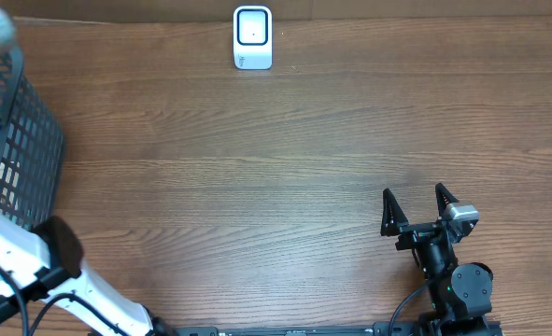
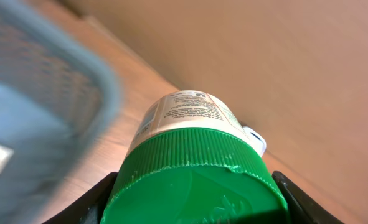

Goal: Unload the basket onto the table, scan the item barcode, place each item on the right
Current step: 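Lift the jar out and set it on the table, open left gripper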

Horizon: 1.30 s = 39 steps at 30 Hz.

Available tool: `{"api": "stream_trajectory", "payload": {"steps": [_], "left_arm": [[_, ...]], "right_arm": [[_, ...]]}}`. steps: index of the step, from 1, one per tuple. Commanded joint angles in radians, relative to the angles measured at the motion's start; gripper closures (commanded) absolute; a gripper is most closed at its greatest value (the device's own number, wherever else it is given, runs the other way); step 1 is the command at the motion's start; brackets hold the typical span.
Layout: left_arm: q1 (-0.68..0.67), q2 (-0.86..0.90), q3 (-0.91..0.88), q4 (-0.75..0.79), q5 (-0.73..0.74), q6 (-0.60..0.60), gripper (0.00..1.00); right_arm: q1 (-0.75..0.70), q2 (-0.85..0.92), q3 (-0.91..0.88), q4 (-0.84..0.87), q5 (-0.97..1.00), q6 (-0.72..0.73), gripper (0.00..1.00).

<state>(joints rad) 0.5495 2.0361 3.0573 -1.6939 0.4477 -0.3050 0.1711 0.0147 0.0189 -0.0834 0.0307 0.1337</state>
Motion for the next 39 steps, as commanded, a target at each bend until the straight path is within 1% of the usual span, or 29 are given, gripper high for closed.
{"api": "stream_trajectory", "payload": {"steps": [1,5,8,16,23,27,31,34,39], "left_arm": [[-0.120,-0.054,0.007,0.005,0.043,0.061,0.60],[-0.253,-0.060,-0.047,0.004,0.042,0.096,0.62],[-0.330,-0.070,-0.134,0.004,-0.003,0.104,0.62],[-0.481,-0.094,-0.505,0.004,-0.211,0.104,0.62],[-0.560,-0.093,-0.882,0.017,-0.391,0.075,0.65],[-0.575,-0.093,-1.096,0.093,-0.426,0.065,0.66],[-0.574,-0.093,-1.303,0.235,-0.430,0.037,0.66],[-0.572,-0.093,-1.401,0.328,-0.440,0.007,0.66],[-0.572,-0.093,-1.534,0.460,-0.537,-0.078,0.65]], "right_arm": [[0.002,-0.012,-0.011,0.002,0.001,-0.005,0.00],[0.002,-0.012,-0.011,0.002,0.000,-0.005,0.00],[0.002,-0.012,-0.011,0.002,0.000,-0.005,0.00],[0.002,-0.012,-0.011,0.002,0.000,-0.004,0.00],[0.002,-0.012,-0.011,0.002,0.000,-0.004,0.00],[0.002,-0.012,-0.011,0.002,0.001,-0.005,0.00],[0.002,-0.012,-0.011,0.002,0.000,-0.005,0.00],[0.002,-0.012,-0.011,0.002,0.000,-0.004,0.00],[0.002,-0.012,-0.011,0.002,0.000,-0.005,0.00]]}}
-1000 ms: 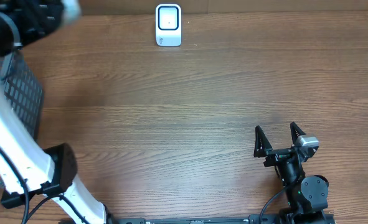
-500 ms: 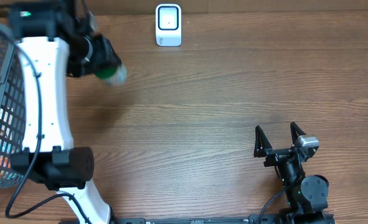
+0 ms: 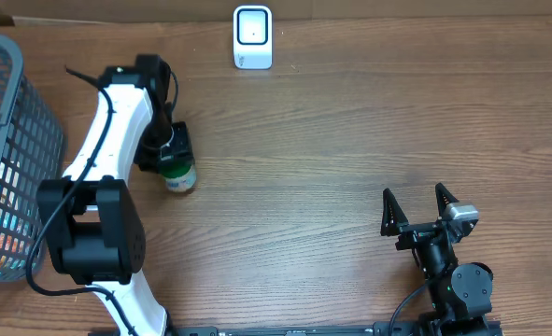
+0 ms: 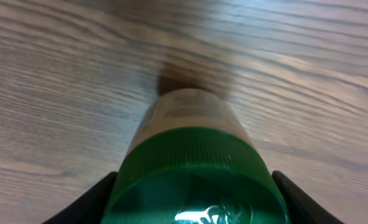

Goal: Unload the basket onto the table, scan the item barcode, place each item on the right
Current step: 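Lift the jar out and set it on the table, open left gripper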

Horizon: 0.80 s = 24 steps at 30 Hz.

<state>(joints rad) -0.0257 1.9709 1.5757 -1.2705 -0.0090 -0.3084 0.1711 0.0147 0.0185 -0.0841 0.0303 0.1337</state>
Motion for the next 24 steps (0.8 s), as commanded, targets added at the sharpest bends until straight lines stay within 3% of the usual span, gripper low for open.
{"api": "stream_trajectory", "payload": {"steps": [1,6,10,12,13,18,24], "left_arm": [[0.003,-0.028,-0.074,0.061,-0.087,-0.080,0.65],[0.004,-0.028,-0.144,0.131,-0.076,-0.100,0.62],[0.004,-0.028,-0.153,0.120,-0.068,-0.100,0.34],[0.004,-0.028,-0.146,0.105,-0.068,-0.099,0.05],[0.005,-0.028,-0.136,0.091,-0.068,-0.096,0.00],[0.007,-0.033,-0.011,-0.011,-0.069,-0.088,0.00],[0.008,-0.064,0.293,-0.159,-0.069,-0.080,0.00]], "right_arm": [[0.002,-0.012,-0.011,0.003,0.001,-0.005,0.00],[0.002,-0.012,-0.011,0.003,0.001,-0.005,0.00],[0.002,-0.012,-0.011,0.003,0.001,-0.004,0.00],[0.002,-0.012,-0.011,0.003,0.001,-0.005,0.00],[0.002,-0.012,-0.011,0.003,0.001,-0.004,0.00],[0.002,-0.012,-0.010,0.003,0.001,-0.004,0.00],[0.002,-0.012,-0.011,0.003,0.001,-0.005,0.00]]}}
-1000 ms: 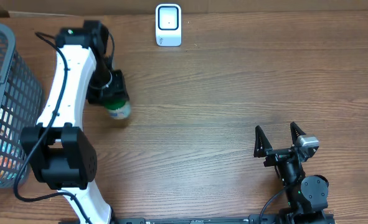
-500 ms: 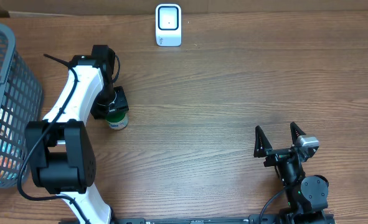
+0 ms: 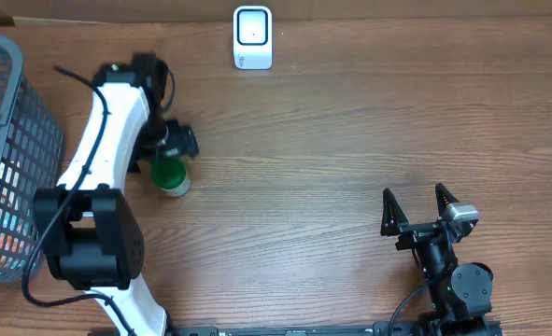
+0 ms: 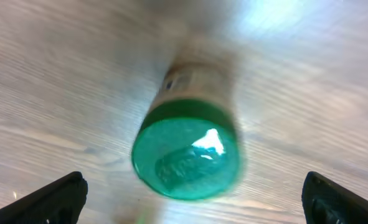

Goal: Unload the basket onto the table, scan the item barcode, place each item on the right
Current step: 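Lift the jar out and set it on the table, open left gripper, then return the left gripper into the basket toward the orange snack packet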

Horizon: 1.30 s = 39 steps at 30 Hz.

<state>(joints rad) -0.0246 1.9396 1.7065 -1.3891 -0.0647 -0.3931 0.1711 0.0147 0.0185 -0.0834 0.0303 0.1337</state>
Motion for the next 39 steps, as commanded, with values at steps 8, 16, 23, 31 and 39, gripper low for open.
{"api": "stream_trajectory", "payload": {"steps": [8,16,23,31,39], "left_arm": [[0.108,-0.097,0.661,-0.262,-0.026,0.005,0.00],[0.463,-0.203,0.823,-0.298,-0.019,-0.019,0.00],[0.872,-0.179,0.724,-0.300,0.117,-0.105,0.00],[1.054,-0.044,0.535,-0.267,0.143,-0.056,0.00],[1.052,0.074,0.423,-0.195,0.045,-0.010,0.04]], "right_arm": [[0.002,-0.012,-0.011,0.002,0.001,-0.004,0.00],[0.002,-0.012,-0.011,0.002,0.001,-0.005,0.00],[0.002,-0.012,-0.011,0.002,0.001,-0.005,0.00],[0.002,-0.012,-0.011,0.002,0.001,-0.005,0.00],[0.002,-0.012,-0.011,0.002,0.001,-0.005,0.00]]}}
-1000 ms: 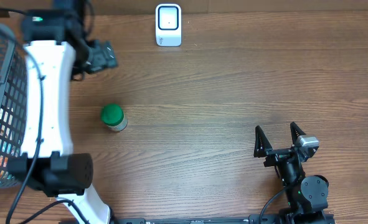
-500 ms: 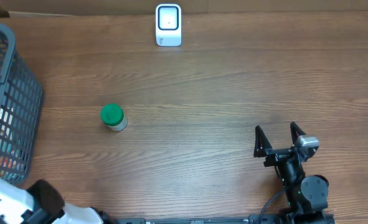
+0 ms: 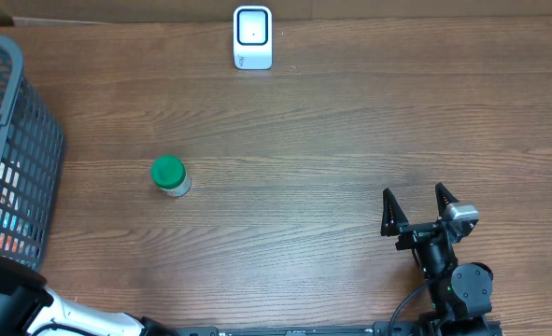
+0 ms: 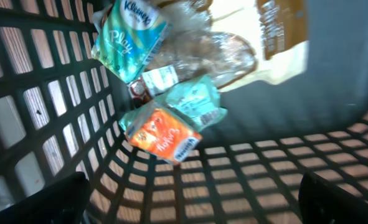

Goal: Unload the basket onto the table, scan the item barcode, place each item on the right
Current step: 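Return the left gripper into the basket toward the orange snack packet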

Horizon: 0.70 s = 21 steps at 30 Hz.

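Note:
A green-lidded jar (image 3: 170, 175) stands upright on the wooden table, left of centre, with nothing touching it. The white barcode scanner (image 3: 253, 37) stands at the far edge. My left gripper (image 4: 190, 199) is open and empty, looking down into the dark mesh basket (image 4: 47, 124); its fingers (image 4: 40, 199) show only at the frame's lower corners. In the overhead view only a white link of the left arm (image 3: 33, 313) shows at the bottom left. My right gripper (image 3: 416, 207) rests open at the near right.
The basket (image 3: 23, 140) fills the table's left side. In it lie a Kleenex pack (image 4: 129, 38), an orange packet (image 4: 164, 135), a teal packet (image 4: 199, 106) and a clear bag (image 4: 258, 43).
My left gripper, open just above the jar on the table, is now over the inside of the basket, still open. The jar stands where it was. The right arm has not moved.
My left gripper held the green-lidded jar in the air beside the basket. Then it held the jar down on the table left of centre. Then it stood open over the jar, which was let go. Now the gripper is over the basket's contents.

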Available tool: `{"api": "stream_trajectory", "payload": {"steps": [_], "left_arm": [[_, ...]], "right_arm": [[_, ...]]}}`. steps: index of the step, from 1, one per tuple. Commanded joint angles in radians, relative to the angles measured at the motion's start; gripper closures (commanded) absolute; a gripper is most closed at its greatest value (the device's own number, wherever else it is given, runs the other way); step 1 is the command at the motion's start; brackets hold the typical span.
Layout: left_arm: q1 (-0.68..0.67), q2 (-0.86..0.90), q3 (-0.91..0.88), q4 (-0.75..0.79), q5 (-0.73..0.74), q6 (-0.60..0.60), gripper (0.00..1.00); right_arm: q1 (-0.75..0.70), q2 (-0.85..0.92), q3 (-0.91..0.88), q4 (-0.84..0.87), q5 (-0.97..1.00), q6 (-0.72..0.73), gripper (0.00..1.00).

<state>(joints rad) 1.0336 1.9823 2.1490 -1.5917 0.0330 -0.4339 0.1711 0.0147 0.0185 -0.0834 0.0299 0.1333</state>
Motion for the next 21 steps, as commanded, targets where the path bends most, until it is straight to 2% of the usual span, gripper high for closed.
{"api": "stream_trajectory", "payload": {"steps": [1,6,13,21], "left_arm": [[-0.006,0.045,-0.022,0.008,-0.051,0.034,0.04],[-0.016,0.092,-0.058,0.007,-0.056,0.076,0.04],[-0.029,0.138,-0.154,0.013,-0.117,0.075,0.11],[-0.039,0.138,-0.331,0.134,-0.130,0.075,0.12]], "right_arm": [[0.002,-0.012,-0.011,0.002,0.001,-0.004,0.00],[0.002,-0.012,-0.011,0.002,0.001,-0.004,0.00],[0.002,-0.012,-0.011,0.002,0.002,-0.004,0.00],[0.002,-0.012,-0.011,0.002,0.001,-0.004,0.00]]}}
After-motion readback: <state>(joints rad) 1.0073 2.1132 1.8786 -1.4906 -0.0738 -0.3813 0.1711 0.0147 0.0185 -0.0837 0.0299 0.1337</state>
